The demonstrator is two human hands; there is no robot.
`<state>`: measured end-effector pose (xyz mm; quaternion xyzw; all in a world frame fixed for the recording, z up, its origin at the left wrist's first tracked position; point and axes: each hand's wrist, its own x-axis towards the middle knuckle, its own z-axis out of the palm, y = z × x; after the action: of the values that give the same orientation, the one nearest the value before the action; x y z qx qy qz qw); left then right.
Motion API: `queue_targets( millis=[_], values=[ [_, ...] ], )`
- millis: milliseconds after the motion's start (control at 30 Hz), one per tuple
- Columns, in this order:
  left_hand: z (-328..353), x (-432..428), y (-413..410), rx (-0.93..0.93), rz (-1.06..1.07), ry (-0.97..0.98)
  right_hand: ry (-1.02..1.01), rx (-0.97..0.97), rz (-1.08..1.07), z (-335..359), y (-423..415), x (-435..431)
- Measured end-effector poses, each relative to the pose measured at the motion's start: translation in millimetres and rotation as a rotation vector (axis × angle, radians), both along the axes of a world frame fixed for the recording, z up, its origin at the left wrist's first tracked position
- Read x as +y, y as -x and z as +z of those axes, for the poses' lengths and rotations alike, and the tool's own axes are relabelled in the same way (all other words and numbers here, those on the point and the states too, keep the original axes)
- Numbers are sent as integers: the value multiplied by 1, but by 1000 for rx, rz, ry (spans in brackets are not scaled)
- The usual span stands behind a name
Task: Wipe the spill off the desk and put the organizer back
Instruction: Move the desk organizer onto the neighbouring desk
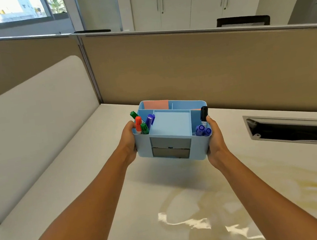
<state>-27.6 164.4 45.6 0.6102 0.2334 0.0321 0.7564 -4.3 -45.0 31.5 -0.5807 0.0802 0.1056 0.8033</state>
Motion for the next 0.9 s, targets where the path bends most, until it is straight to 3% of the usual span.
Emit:
queue_targets(
  millis=[467,900],
  values=[
    [-8,181,21,-24,14,11,13,26,71,-4,25,184],
    [-45,270,28,-22,63,58,13,77,110,-37,30,273]
  ],
)
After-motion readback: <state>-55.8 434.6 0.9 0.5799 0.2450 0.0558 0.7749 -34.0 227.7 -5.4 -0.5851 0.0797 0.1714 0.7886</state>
